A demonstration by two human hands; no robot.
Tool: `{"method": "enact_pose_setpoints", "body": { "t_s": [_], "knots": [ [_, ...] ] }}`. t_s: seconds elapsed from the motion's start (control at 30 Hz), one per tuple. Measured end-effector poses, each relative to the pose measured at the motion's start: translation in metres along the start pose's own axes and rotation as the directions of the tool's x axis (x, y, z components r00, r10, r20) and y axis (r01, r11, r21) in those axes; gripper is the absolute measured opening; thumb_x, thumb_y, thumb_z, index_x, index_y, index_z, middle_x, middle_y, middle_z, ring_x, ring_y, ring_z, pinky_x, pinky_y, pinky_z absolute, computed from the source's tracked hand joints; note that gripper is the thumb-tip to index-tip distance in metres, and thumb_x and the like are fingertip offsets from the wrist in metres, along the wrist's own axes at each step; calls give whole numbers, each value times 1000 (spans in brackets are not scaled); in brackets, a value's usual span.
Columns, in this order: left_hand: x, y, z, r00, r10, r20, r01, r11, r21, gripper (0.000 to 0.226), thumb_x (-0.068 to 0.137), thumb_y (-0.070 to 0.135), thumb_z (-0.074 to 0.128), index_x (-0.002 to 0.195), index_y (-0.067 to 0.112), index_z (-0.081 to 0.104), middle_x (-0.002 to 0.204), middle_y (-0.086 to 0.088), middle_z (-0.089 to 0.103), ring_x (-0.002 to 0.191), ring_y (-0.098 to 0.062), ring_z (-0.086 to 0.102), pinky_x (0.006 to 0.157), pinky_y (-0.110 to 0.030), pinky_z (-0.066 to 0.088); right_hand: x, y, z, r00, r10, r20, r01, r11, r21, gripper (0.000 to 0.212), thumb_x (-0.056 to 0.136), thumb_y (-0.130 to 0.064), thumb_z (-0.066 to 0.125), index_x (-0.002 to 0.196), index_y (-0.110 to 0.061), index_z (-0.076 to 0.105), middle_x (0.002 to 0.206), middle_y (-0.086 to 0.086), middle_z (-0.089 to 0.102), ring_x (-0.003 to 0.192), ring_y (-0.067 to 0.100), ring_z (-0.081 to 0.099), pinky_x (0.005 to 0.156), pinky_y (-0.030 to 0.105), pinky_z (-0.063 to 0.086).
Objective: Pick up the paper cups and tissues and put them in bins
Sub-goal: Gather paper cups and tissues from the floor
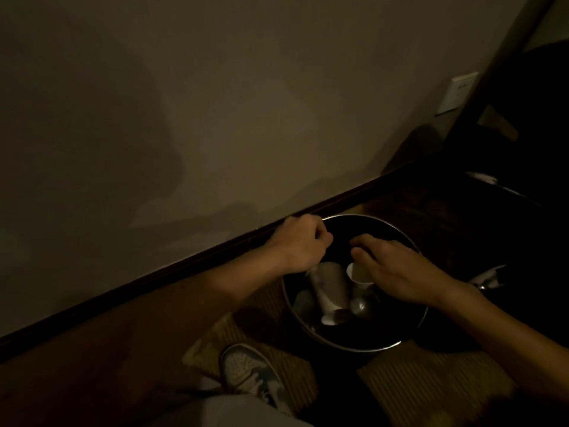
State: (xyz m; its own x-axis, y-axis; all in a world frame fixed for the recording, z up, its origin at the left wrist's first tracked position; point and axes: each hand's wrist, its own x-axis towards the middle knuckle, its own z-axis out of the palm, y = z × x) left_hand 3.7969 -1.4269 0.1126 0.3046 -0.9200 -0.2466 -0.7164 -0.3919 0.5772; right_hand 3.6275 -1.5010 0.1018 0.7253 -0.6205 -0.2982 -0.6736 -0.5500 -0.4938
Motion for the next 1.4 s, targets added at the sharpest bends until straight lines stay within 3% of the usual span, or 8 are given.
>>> {"method": "enact_pose_setpoints", "body": {
  "t_s": [0.17, 0.43, 0.57, 0.73, 0.87, 1.0, 1.27, 1.4],
  "knots": [
    [-59, -2, -98, 954, 256, -154, -192, 921, 339, 44, 94, 40, 55, 59, 15, 45, 51, 6, 44, 48, -7, 45, 46, -24, 31, -8, -64, -1, 928, -267, -261, 339, 895, 289, 9, 90, -41, 51, 88, -33, 57, 78, -9, 64, 71, 6, 60, 66, 37, 50],
    [-207, -125, -195, 948, 73, -310, 155, 745, 649, 38, 84, 60, 34, 67, 28, 43, 52, 9, 40, 50, -2, 35, 49, -22, 30, 49, -211, 71, 783, -598, -170, 605, 671, 429, 3, 92, -37, 60, 92, -34, 61, 84, -16, 64, 74, 2, 61, 63, 17, 47],
    [-272, -232, -180, 901, -240, -362, 397, 793, 463, 33, 86, 60, 38, 75, 31, 50, 64, 10, 51, 59, -4, 47, 55, -24, 39, 77, -272, 149, 718, -695, 50, 611, 662, 434, 4, 90, -40, 61, 94, -39, 62, 89, -22, 63, 81, -2, 62, 68, 21, 49],
    [-323, -353, -97, 724, -535, -435, 618, 783, 66, 20, 94, 43, 58, 94, 24, 63, 68, 16, 52, 58, 2, 48, 57, -23, 42, 99, -324, 258, 634, -711, 305, 587, 699, 409, 10, 87, -40, 66, 90, -45, 58, 86, -19, 64, 83, -7, 60, 69, 15, 46],
    [-330, -427, -36, 531, -757, -381, 742, 633, -223, 30, 92, 45, 59, 117, 29, 56, 99, 12, 58, 78, 0, 55, 58, -17, 37, 114, -354, 344, 604, -606, 518, 458, 796, 397, 20, 90, -29, 67, 92, -43, 53, 98, -16, 62, 84, -3, 60, 66, 16, 48],
    [-320, -472, -1, 384, -837, -391, 764, 525, -374, 58, 91, 48, 61, 139, 23, 42, 133, -4, 49, 105, -19, 59, 78, -32, 49, 126, -366, 399, 593, -435, 678, 240, 899, 367, 20, 93, -25, 64, 109, -32, 55, 104, -6, 65, 88, 11, 65, 66, 25, 53],
    [-304, -509, 33, 370, -845, -385, 750, 516, -413, 68, 85, 58, 63, 136, 17, 45, 127, -5, 58, 111, -21, 58, 76, -29, 42, 137, -386, 454, 630, -189, 753, 3, 971, 241, 43, 96, -27, 59, 134, -10, 49, 112, 10, 62, 97, 24, 63, 77, 41, 54],
    [-304, -511, 41, 369, -874, -316, 690, 486, -537, 62, 88, 54, 62, 133, 13, 49, 121, -9, 62, 104, -23, 61, 78, -34, 50, 137, -388, 472, 635, -186, 750, -26, 965, 260, 42, 95, -34, 59, 129, -11, 53, 111, 6, 60, 90, 20, 61, 67, 33, 53]
  ]
}}
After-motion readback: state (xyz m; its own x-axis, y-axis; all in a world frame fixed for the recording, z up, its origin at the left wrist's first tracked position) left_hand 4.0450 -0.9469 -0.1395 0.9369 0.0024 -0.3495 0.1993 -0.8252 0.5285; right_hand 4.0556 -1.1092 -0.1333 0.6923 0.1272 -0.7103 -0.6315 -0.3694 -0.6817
